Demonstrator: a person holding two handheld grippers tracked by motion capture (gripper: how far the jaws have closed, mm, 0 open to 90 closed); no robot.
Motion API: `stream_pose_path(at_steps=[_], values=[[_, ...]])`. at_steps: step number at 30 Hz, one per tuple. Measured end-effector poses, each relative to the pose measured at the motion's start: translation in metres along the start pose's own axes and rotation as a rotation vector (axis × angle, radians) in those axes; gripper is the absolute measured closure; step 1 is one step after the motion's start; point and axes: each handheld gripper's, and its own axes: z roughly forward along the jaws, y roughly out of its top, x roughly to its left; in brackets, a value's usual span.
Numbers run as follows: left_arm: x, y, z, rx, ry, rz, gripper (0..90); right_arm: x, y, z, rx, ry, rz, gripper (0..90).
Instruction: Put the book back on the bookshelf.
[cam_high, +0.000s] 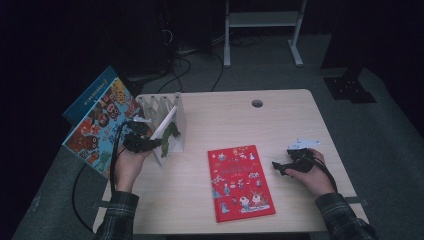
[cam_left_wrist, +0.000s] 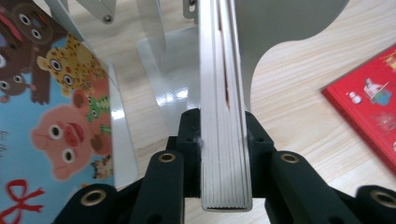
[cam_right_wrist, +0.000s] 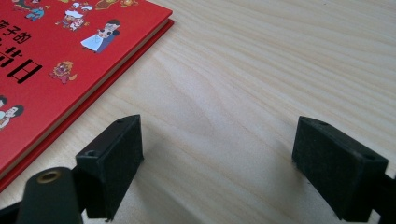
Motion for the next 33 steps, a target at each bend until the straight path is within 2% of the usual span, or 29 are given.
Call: stream_pose_path(at_steps=[5, 8, 10, 14, 19, 22, 23, 26, 27, 32, 33], values=[[-0.005, 0.008, 0.006, 0.003, 0.015, -0.002, 73.5, 0.000, 0.000, 0.000, 0.000, 0.000, -0.001, 15.1], [-0.006, 0.013, 0.011, 0.005, 0.021, -0.020, 73.5, 0.000, 0.000, 0.000, 0.000, 0.000, 0.000, 15.1], [-0.007, 0.015, 0.012, 0.003, 0.021, -0.024, 73.0, 0.000, 0.000, 0.000, 0.000, 0.000, 0.000, 15.1], [-0.012, 0.021, 0.015, -0.008, -0.008, -0.041, 70.5, 0.000, 0.000, 0.000, 0.000, 0.000, 0.000, 15.1], [-0.017, 0.026, 0.014, -0.003, -0.004, -0.052, 69.9, 0.000, 0.000, 0.000, 0.000, 0.000, 0.000, 15.1], [-0.018, 0.026, 0.013, -0.020, -0.029, -0.065, 66.4, 0.000, 0.000, 0.000, 0.000, 0.000, 0.000, 15.0], [-0.019, 0.026, 0.012, -0.035, -0.072, -0.070, 64.3, 0.000, 0.000, 0.000, 0.000, 0.000, 0.001, 15.1], [-0.022, 0.026, 0.011, -0.038, -0.094, -0.059, 59.7, 0.000, 0.001, 0.001, 0.001, 0.000, 0.000, 14.9], [-0.024, 0.025, 0.010, -0.032, -0.106, -0.042, 58.5, 0.000, 0.001, 0.001, 0.001, 0.000, 0.000, 14.9], [-0.025, 0.018, 0.011, 0.008, -0.122, -0.030, 49.9, 0.000, 0.001, 0.001, 0.001, 0.000, 0.000, 14.9], [-0.025, 0.013, 0.013, 0.030, -0.132, -0.028, 48.3, 0.000, 0.001, 0.001, 0.001, 0.000, 0.000, 14.9]])
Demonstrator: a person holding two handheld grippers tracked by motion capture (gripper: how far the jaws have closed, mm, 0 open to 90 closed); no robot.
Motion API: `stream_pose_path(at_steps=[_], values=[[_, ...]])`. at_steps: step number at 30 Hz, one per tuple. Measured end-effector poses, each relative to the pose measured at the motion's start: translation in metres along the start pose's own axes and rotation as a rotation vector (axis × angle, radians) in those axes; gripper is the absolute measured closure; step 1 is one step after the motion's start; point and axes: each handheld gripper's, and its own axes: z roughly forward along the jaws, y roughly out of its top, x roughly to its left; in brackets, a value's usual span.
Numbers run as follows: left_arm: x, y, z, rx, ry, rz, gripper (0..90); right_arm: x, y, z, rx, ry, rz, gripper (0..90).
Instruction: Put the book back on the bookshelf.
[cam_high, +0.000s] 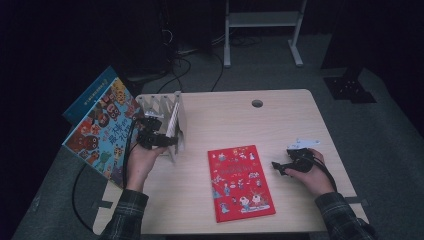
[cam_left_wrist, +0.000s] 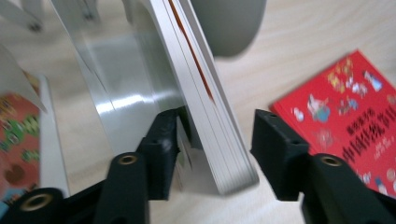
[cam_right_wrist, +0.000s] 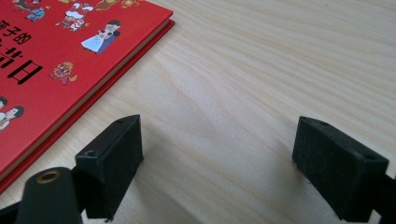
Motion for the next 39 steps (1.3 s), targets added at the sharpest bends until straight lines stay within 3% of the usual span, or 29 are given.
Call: stream_pose_path(at_steps=[6, 13, 19, 34, 39], values=[[-0.003, -0.005, 0.009, 0.018, -0.043, -0.009, 46.9, 0.000, 0.000, 0.000, 0.000, 0.000, -0.001, 14.9], [-0.016, 0.000, 0.014, 0.007, -0.094, 0.024, 45.7, 0.000, 0.001, 0.001, 0.000, 0.002, -0.003, 14.9], [-0.018, -0.002, 0.018, 0.035, -0.063, 0.053, 42.6, 0.001, 0.001, 0.001, 0.000, 0.003, -0.003, 14.9], [-0.022, -0.015, 0.010, 0.045, -0.071, 0.127, 31.0, 0.002, 0.000, 0.000, 0.000, 0.004, -0.001, 14.9], [-0.023, -0.028, 0.002, 0.049, -0.078, 0.158, 26.9, 0.002, -0.001, -0.001, 0.001, 0.005, -0.001, 14.9]])
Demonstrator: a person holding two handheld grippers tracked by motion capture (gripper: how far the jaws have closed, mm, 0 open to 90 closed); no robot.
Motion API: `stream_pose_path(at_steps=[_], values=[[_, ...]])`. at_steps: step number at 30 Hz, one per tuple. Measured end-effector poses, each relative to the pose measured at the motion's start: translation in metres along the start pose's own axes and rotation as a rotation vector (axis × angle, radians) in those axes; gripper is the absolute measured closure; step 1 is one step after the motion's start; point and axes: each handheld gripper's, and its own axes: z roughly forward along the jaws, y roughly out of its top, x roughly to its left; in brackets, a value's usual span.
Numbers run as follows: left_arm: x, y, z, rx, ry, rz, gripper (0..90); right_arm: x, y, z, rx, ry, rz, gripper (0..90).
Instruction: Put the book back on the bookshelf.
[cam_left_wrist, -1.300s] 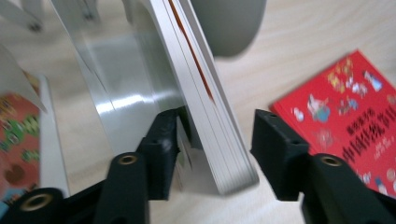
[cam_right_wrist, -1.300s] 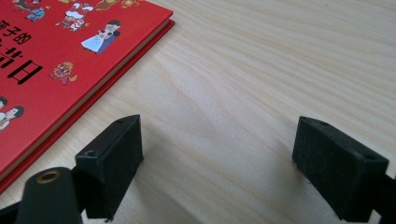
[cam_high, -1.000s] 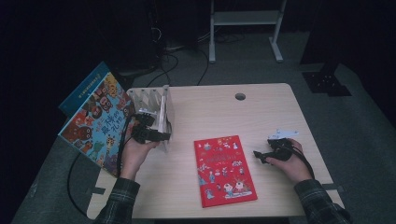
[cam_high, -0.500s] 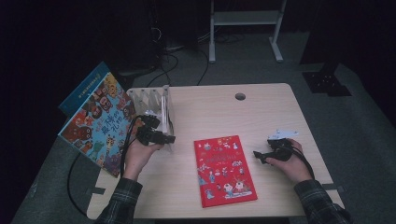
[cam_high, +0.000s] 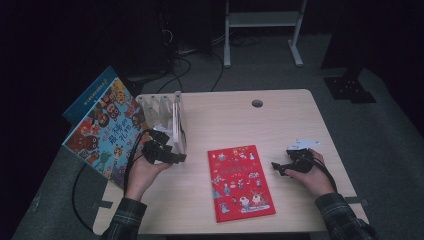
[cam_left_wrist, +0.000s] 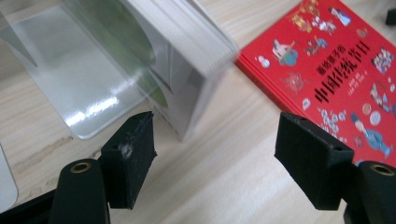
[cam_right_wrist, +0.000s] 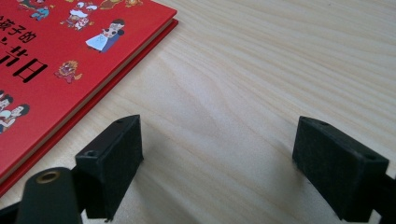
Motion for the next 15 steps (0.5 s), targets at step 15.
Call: stream_pose_path(at_steps=[15], values=[[-0.034, -0.037, 0.021, 0.042, -0.073, 0.174, 7.0, 0.000, 0.000, 0.000, -0.001, -0.003, 0.003, 14.8]])
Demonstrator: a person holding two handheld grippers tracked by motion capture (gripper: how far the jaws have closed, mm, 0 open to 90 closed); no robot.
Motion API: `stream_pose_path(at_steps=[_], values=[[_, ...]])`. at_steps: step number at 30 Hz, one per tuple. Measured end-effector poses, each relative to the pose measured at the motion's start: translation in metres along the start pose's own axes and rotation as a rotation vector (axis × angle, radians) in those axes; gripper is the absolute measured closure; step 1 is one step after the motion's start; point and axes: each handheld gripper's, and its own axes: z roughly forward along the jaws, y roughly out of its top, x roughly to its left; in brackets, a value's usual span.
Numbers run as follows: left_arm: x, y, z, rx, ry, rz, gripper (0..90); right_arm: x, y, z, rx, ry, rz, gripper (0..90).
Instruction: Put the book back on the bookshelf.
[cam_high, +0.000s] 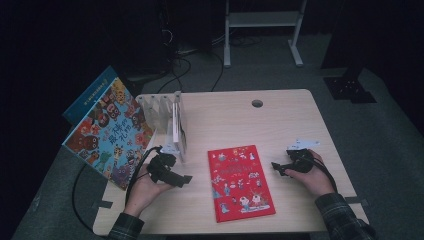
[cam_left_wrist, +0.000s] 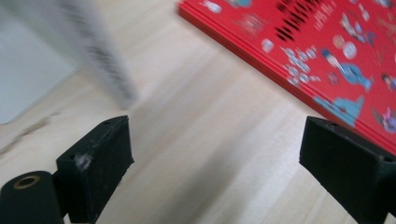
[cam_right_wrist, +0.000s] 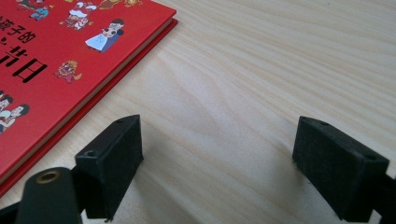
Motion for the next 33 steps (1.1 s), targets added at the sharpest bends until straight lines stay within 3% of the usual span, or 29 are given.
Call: stream_pose_path(at_steps=[2, 9, 13, 24, 33], values=[[-0.005, 0.001, 0.006, 0.012, -0.020, 0.023, 2.4, 0.000, 0.000, 0.000, 0.000, 0.000, 0.000, 14.8], [-0.019, 0.002, 0.023, 0.027, -0.076, 0.078, 1.2, 0.000, 0.000, 0.000, -0.001, -0.002, 0.001, 14.9], [-0.030, 0.002, 0.036, 0.061, -0.114, 0.142, 1.2, 0.000, 0.000, 0.000, -0.001, -0.002, 0.002, 14.9], [-0.051, 0.011, 0.058, 0.080, -0.139, 0.238, 1.1, 0.001, 0.000, 0.000, -0.001, -0.004, 0.003, 14.8], [-0.071, 0.019, 0.072, 0.067, -0.167, 0.272, 0.0, 0.001, 0.000, 0.000, -0.001, -0.005, 0.003, 14.8]])
